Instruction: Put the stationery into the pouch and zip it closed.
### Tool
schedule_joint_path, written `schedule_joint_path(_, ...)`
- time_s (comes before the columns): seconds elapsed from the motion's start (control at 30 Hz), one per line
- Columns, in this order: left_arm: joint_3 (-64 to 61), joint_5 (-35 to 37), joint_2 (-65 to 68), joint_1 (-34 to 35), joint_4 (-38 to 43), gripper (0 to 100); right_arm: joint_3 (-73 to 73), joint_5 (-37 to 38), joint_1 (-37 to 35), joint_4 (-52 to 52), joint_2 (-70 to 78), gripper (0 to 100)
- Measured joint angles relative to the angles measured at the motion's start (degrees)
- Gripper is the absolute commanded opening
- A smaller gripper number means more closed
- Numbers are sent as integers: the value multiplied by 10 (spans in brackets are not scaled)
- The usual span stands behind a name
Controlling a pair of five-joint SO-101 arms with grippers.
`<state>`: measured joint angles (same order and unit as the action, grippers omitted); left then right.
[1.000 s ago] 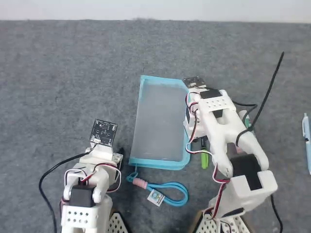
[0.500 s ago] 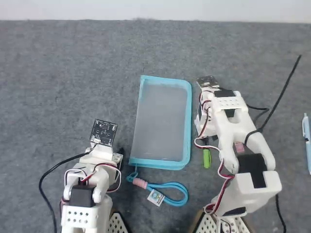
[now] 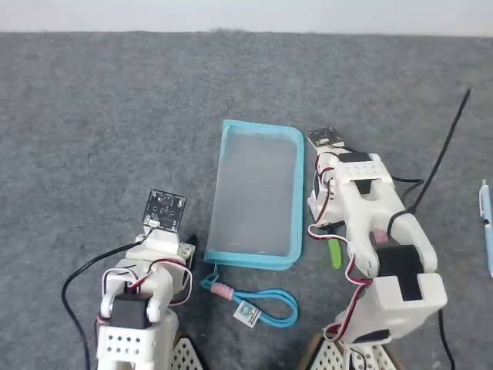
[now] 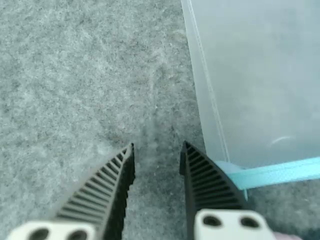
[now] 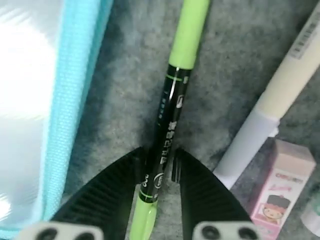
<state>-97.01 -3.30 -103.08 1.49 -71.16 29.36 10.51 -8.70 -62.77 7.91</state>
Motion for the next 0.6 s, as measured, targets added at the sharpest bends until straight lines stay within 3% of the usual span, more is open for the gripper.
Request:
schedule_joint_path(0.27,0,0,0,0,0,145,1,3,5,-45,-40,7)
schedule_joint_path(0.37,0,0,0,0,0,145,-2,4,35,-77,-117,7)
schedule_joint_path(0.6,0,0,0,0,0,145,-37,104,141,-182,-283,7)
